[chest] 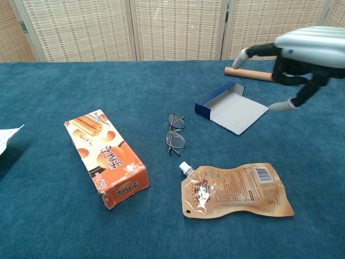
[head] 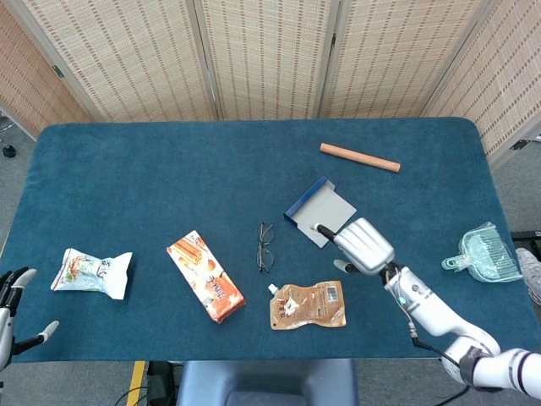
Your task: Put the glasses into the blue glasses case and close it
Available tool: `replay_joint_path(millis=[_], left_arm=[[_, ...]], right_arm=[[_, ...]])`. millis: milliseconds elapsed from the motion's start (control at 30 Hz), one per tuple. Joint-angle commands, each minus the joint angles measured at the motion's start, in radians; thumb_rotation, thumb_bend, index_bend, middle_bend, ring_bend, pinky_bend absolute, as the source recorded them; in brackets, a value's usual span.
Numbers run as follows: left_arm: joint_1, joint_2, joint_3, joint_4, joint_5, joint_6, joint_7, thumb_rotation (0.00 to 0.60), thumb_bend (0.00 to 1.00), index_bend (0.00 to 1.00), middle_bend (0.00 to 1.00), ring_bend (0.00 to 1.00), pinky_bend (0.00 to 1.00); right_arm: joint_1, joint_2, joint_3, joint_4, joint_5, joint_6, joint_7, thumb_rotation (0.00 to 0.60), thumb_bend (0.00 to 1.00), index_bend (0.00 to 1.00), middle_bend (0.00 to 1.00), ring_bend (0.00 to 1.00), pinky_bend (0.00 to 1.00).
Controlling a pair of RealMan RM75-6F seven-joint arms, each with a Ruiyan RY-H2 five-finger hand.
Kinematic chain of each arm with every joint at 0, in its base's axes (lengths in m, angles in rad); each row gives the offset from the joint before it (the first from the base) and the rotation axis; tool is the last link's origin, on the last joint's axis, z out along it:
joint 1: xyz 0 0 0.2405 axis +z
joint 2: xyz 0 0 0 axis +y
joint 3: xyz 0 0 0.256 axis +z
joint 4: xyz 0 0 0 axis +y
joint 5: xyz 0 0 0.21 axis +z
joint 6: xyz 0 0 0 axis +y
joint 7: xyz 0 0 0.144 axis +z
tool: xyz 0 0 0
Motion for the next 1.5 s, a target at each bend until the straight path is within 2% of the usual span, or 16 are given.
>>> replay_joint_path(millis=[33, 200, 333, 633, 967, 1233, 1500], left_arm=[[0.009, 0.003, 0.003, 0.000, -0.003, 0.007, -0.001, 0.600, 0.19, 0.16, 0.15, 0.10, 0.26], [0.023, 0.006, 0.001, -0.001, -0.011, 0.019, -0.004, 0.600, 0.19, 0.16, 0.15, 0.10, 0.26], [0.031, 0.013, 0.001, 0.000, -0.017, 0.021, -0.005, 0.600, 0.19, 0.16, 0.15, 0.10, 0.26], [0.050, 0.015, -0.004, 0.017, -0.044, 0.022, -0.023, 0.600, 0.19, 0.16, 0.15, 0.10, 0.26], [0.053, 0.010, -0.009, 0.028, -0.050, 0.011, -0.030, 0.600, 0.19, 0.16, 0.15, 0.10, 0.26], [0.052, 0.008, -0.014, 0.034, -0.056, 0.002, -0.033, 0.600, 0.19, 0.16, 0.15, 0.10, 0.26], [0.057, 0.005, -0.016, 0.048, -0.065, -0.004, -0.044, 0.600, 0.19, 0.17, 0.15, 0.10, 0.26]], right_arm=[[0.134, -0.097, 0.052, 0.080, 0.087, -0.145, -0.121, 0.600, 0.21, 0.20, 0.96, 1.00, 0.93], [0.243, -0.200, 0.071, 0.181, 0.164, -0.235, -0.225, 0.600, 0.21, 0.20, 0.96, 1.00, 0.93], [0.318, -0.276, 0.063, 0.278, 0.188, -0.284, -0.269, 0.600, 0.23, 0.20, 0.96, 1.00, 0.93], [0.414, -0.396, 0.021, 0.433, 0.173, -0.325, -0.243, 0.600, 0.25, 0.23, 0.97, 1.00, 0.94], [0.455, -0.457, -0.039, 0.541, 0.144, -0.336, -0.195, 0.600, 0.28, 0.26, 0.98, 1.00, 0.97], [0.478, -0.496, -0.059, 0.607, 0.127, -0.327, -0.128, 0.600, 0.30, 0.30, 0.99, 1.00, 0.97], [0.491, -0.524, -0.093, 0.644, 0.095, -0.312, -0.089, 0.600, 0.34, 0.41, 1.00, 1.00, 0.98]])
